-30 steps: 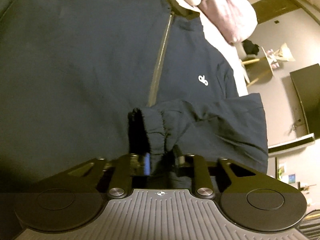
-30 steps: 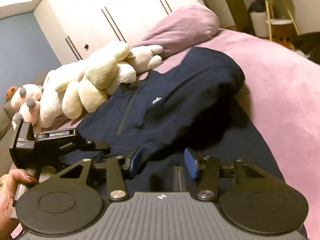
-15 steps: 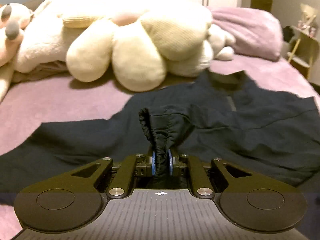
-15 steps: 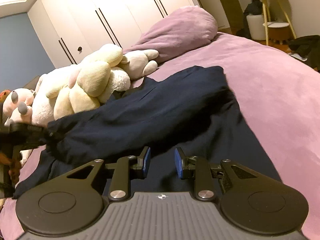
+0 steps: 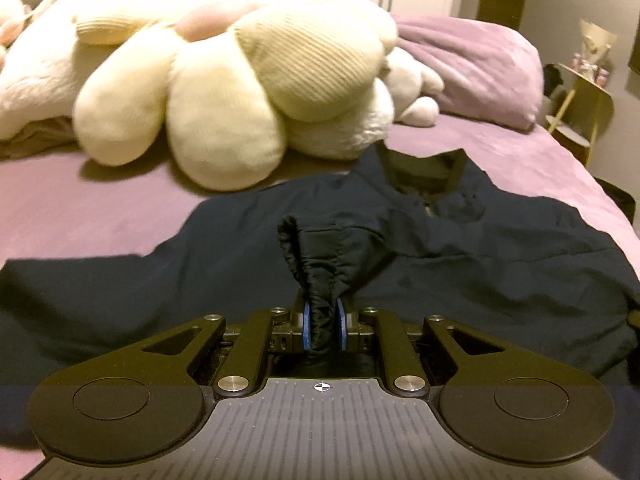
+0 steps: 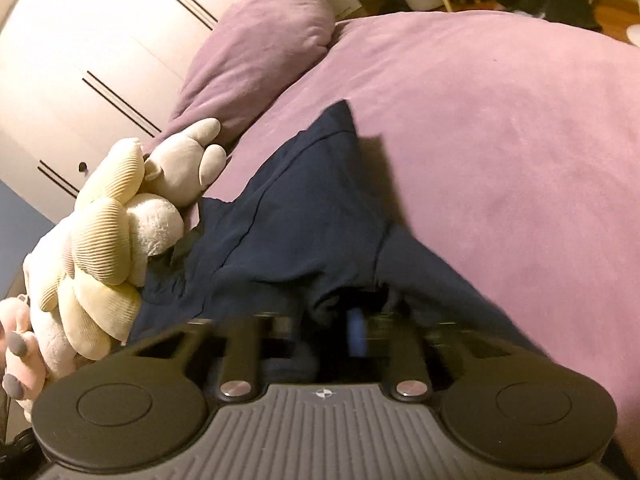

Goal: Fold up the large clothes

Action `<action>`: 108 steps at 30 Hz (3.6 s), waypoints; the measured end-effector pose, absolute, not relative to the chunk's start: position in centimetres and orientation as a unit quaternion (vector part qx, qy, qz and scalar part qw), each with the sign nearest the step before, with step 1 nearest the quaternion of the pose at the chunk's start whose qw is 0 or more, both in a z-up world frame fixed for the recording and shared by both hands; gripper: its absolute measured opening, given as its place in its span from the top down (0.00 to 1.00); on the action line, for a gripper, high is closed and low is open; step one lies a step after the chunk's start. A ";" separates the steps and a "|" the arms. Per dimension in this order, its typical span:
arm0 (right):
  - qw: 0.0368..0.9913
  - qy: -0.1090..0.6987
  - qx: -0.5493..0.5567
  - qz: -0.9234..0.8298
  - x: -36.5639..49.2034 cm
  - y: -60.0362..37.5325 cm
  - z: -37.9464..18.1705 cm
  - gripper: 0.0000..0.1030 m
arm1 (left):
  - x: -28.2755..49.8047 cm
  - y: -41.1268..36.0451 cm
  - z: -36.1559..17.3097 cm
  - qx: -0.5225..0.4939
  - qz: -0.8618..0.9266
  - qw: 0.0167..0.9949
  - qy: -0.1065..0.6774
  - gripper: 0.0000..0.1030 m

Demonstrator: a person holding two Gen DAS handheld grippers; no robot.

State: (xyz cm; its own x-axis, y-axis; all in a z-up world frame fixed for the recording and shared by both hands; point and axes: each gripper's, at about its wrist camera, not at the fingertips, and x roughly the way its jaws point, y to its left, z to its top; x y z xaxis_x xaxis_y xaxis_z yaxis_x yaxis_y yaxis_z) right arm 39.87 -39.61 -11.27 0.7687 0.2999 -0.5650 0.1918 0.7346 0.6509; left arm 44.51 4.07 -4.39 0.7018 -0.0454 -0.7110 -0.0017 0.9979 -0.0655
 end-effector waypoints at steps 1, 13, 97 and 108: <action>0.875 0.329 0.354 0.023 39.9 -39.8 -11.1 0.90 | 44.9 3.5 -4.9 -0.015 -0.007 0.921 0.389 0.85; 0.921 0.326 0.211 0.006 38.1 -37.7 -9.4 0.75 | 43.5 4.3 -6.6 0.011 0.000 0.919 0.393 0.53; 0.922 0.344 0.154 0.087 28.1 -28.3 -9.0 0.73 | 24.0 42.1 -9.9 -0.420 0.288 0.804 0.307 0.35; 0.922 0.354 0.138 0.078 27.5 -27.6 -9.2 0.73 | 24.0 42.6 -9.8 -0.435 0.279 0.807 0.286 0.91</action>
